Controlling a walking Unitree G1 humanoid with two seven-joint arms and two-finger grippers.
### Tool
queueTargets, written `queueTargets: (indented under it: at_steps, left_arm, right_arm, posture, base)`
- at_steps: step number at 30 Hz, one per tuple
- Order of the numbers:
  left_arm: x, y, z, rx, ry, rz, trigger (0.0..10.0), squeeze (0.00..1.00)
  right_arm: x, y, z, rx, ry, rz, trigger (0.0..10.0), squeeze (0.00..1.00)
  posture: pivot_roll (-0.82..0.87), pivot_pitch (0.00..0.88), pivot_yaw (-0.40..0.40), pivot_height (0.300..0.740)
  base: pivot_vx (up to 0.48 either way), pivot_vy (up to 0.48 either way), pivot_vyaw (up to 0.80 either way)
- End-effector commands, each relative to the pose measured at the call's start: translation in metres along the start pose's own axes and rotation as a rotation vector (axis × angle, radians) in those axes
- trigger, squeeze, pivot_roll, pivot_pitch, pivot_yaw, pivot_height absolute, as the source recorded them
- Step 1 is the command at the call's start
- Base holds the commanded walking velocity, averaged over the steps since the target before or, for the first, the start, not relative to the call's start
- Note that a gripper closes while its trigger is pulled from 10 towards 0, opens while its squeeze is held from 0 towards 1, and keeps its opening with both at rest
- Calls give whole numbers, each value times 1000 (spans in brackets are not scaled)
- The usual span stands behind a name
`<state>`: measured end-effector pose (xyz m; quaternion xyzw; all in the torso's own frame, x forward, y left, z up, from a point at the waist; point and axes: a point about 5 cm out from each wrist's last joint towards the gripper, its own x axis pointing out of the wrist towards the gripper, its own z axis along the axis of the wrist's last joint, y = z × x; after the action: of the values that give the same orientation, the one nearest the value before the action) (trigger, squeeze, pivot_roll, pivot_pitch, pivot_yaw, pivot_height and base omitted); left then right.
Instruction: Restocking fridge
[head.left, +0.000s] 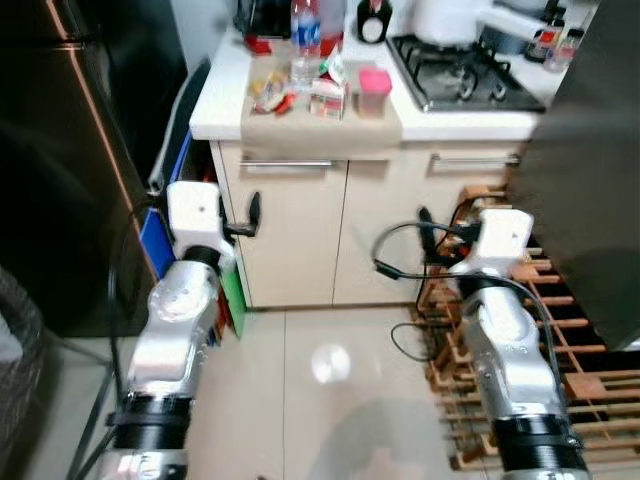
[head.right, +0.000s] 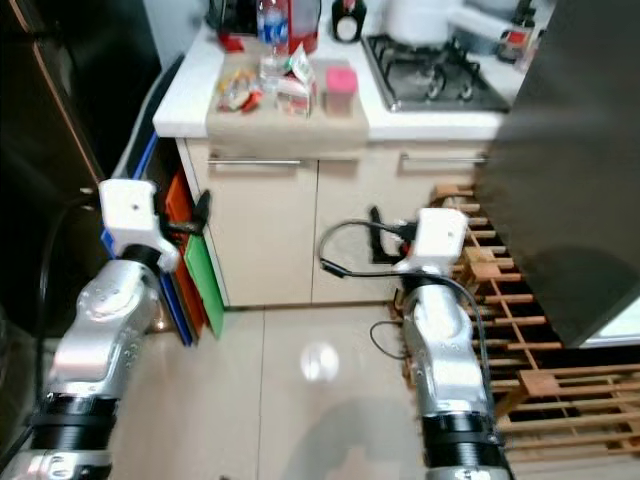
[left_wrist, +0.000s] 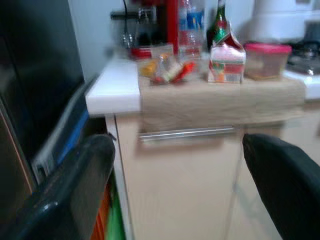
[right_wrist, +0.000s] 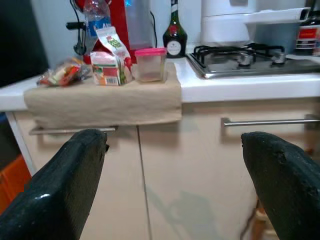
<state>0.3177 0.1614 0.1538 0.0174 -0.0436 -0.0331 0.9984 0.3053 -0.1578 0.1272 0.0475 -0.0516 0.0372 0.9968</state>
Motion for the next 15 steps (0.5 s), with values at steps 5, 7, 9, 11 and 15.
queueTargets:
  at_steps: [5,7,9,11,15]
  left_arm:
    - [19,-6,31,46,-124,-67,10000,0]
    - [21,-7,36,46,-137,-82,10000,0]
    - [22,-8,37,47,-141,-89,10000,0]
    - [23,-10,36,41,-140,-93,10000,0]
    - [24,-15,35,33,-136,-109,10000,0]
  right_arm:
    - [3,-11,11,-31,-46,-39,10000,114]
    - [4,-11,12,-37,-58,-42,10000,118]
    - [4,-11,13,-38,-64,-48,10000,118]
    - [4,-11,12,-37,-64,-54,10000,122]
    - [4,-11,12,-37,-66,-54,10000,122]
  posture:
    - [4,0,35,740]
    - [4,0,37,740]
    - [3,0,37,740]
    - [1,0,40,740]
    - [-2,0,42,740]
  base:
    - [469,0,0]
    - [467,0,0]
    - [467,0,0]
    - [467,0,0]
    - [469,0,0]
